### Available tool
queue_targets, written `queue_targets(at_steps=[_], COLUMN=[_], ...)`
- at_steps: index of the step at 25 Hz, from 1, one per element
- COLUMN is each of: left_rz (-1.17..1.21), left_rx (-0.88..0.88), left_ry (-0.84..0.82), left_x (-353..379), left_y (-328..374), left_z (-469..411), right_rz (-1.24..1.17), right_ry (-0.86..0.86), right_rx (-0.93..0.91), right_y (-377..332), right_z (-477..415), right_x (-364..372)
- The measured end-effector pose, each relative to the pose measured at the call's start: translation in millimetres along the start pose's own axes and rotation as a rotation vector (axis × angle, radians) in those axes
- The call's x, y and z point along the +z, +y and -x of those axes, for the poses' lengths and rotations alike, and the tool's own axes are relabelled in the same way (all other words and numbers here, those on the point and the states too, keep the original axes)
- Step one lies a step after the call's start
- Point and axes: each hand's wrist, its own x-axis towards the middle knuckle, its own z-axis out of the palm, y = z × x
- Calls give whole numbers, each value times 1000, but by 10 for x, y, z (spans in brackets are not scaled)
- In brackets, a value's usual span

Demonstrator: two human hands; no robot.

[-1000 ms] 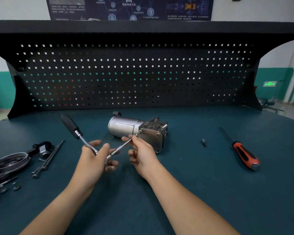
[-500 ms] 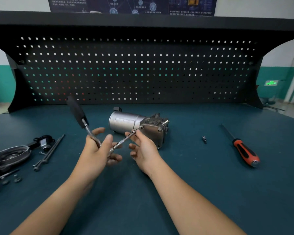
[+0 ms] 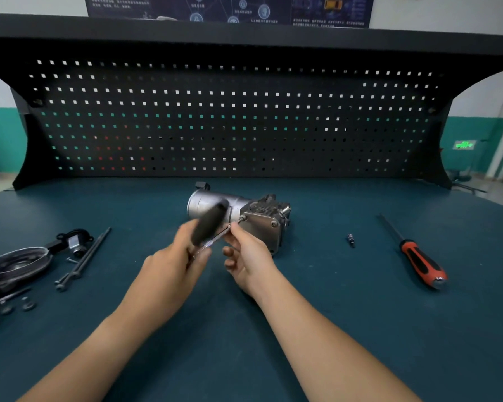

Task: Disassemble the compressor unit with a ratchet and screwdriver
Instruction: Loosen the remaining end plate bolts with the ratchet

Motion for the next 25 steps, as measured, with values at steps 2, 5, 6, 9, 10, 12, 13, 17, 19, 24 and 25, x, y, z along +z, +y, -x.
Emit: queue_targets(at_steps=[2, 5, 6, 9, 10, 12, 13, 17, 19, 24, 25], left_rz=[524, 1243, 1306, 1165, 1082, 773, 534, -139, -11, 1155, 1304], left_rx=[-330, -869, -952, -886, -792, -531, -342, 163, 140, -596, -703], left_ry=[73, 43, 33, 40, 76, 128, 120, -125, -92, 168, 196], left_x=[3, 0, 3, 56, 63, 22, -14, -9, 45, 58, 53], left_y=[76, 41, 4, -5, 5, 36, 53, 144, 204, 265, 262], left_z=[-54, -152, -153, -131, -121, -88, -57, 95, 128, -65, -97], right_rz=[-2, -13, -14, -16, -14, 12, 28, -45, -54, -55, -49], right_ry=[0, -45, -55, -63, -62, -55, -50, -46, -44, -112, -110], right_rx=[0, 13, 14, 14, 14, 10, 7, 20, 12, 36, 32], right_y=[12, 12, 12, 10, 3, -12, -23, -26, -17, -17, -22], right_z=[-5, -6, -6, -11, -15, -25, -27, -32, -28, 7, 7], right_x=[2, -9, -11, -18, -17, -18, -21, -31, -44, -58, -67])
